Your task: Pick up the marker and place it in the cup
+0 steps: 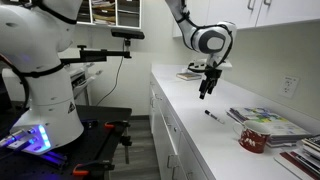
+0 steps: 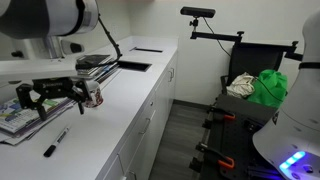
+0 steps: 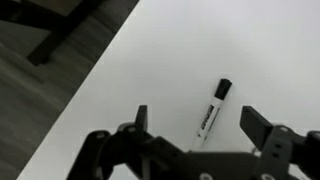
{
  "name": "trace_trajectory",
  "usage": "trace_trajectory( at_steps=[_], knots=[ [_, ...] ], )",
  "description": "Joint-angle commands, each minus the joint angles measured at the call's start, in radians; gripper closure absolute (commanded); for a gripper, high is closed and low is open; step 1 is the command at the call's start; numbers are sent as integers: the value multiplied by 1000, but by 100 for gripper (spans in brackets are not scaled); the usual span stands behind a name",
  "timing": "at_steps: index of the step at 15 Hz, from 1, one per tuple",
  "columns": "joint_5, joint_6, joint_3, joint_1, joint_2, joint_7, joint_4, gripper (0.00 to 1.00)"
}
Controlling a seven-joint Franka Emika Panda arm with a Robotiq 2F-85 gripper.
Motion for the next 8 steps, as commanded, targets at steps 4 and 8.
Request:
trace_trajectory(
  at_steps=[4,8],
  knots=[
    [142,-131,-32,20,236,-55,290,8],
    [145,-168,-56,33,335,-49,392,11]
  ],
)
